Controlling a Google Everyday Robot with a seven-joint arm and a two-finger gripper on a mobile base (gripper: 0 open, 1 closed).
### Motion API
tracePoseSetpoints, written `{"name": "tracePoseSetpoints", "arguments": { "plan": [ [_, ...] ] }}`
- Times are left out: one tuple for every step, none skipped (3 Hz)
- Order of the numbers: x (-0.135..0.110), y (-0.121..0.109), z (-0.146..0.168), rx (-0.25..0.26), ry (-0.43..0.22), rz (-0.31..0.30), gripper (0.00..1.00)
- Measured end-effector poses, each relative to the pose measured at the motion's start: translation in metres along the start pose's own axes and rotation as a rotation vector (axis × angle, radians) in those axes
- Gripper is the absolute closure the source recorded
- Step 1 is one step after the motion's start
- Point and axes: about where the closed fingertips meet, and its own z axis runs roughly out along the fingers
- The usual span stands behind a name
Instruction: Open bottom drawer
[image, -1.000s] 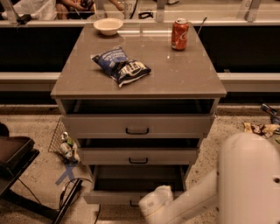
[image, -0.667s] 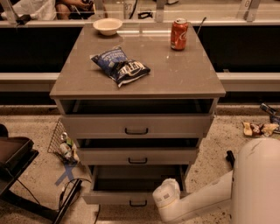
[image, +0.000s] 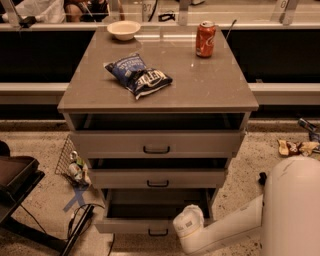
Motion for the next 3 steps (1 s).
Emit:
{"name": "tracePoseSetpoints", "arguments": {
  "plan": [
    [-0.019, 0.003, 0.022, -0.019, -0.053, 0.020, 1.00],
    [-0.029, 0.008, 0.074, -0.063, -0.148, 0.076, 1.00],
    [-0.041, 0.006, 0.101, -0.092, -0.229, 0.104, 1.00]
  ]
}}
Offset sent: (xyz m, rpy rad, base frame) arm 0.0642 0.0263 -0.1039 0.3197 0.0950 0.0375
